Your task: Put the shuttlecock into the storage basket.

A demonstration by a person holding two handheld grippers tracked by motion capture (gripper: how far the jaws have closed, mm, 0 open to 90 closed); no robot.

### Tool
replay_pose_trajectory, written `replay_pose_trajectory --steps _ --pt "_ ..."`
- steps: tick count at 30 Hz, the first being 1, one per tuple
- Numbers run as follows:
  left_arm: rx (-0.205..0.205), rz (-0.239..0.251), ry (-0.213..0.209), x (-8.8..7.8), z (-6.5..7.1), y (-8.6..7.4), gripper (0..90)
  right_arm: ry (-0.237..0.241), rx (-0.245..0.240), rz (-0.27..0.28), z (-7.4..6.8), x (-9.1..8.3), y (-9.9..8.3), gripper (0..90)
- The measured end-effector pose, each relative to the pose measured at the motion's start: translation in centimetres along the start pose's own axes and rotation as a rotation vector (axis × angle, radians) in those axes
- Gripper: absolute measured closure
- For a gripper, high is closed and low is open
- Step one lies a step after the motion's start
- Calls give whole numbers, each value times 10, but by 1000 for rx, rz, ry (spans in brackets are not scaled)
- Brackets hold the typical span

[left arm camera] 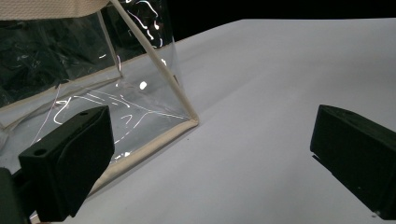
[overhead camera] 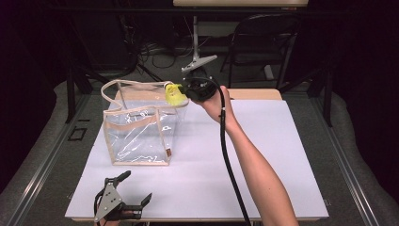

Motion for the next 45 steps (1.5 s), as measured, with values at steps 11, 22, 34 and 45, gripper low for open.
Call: replay_pose_trajectory --steps 11,22,34,45 --pt "4 -2 1 0 0 0 0 3 16 -30 -1 6 1 893" --pt "5 -3 0 0 0 0 0 3 23 -46 0 11 1 892" --pt "6 -3 0 0 0 0 0 -18 40 -60 2 21 3 891" --pt "5 -2 0 0 0 0 0 -60 1 -61 2 29 7 891"
Point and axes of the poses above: each handheld gripper's, and its own axes: x roughly forward along the jaws, y roughly out of its top, z roughly to its right, the point moved 5 cm from there along x, roughly forward along the jaws, and after that the axes turned 13 degrees about -z, right-handed, at the moved point
